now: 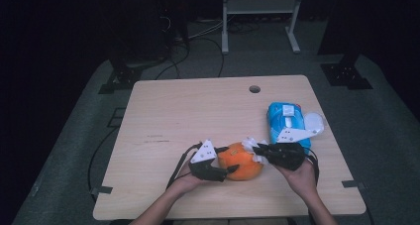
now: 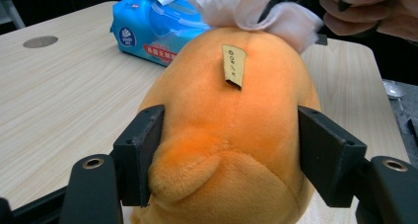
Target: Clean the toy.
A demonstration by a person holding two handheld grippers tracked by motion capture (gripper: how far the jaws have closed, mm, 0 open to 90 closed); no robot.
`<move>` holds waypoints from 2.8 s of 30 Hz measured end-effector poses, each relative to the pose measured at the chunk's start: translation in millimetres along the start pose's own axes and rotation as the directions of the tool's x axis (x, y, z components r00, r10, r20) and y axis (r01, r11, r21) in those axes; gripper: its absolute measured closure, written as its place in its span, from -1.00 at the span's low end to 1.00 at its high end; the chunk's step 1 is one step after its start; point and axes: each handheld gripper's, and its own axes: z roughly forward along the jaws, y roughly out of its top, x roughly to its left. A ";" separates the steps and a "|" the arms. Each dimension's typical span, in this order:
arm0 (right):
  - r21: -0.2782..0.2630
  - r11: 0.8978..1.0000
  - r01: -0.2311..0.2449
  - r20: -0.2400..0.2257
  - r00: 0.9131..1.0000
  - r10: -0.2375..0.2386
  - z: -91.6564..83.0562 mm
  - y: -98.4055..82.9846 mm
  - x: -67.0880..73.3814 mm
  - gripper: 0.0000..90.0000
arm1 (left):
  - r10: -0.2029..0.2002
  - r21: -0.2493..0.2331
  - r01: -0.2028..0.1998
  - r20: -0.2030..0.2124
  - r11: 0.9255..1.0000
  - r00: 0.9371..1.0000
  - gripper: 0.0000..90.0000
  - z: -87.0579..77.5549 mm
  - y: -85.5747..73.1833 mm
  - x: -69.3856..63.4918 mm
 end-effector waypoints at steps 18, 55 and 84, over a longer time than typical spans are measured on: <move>-0.009 1.000 0.011 -0.035 0.999 -0.011 4.1 1.4 4.4 0.81 | -0.018 -0.015 0.018 0.015 1.000 1.000 -0.28 0.6 -2.4 1.2; 0.001 0.999 0.034 -0.078 0.996 -0.034 8.9 10.7 17.5 0.81 | -0.025 -0.043 0.025 0.000 0.999 1.000 -0.77 1.1 5.3 0.1; -0.052 0.995 -0.082 -0.055 0.995 0.079 -14.2 0.1 -6.6 0.80 | 0.046 0.003 -0.046 0.031 0.999 0.998 -0.06 -11.0 20.8 -6.6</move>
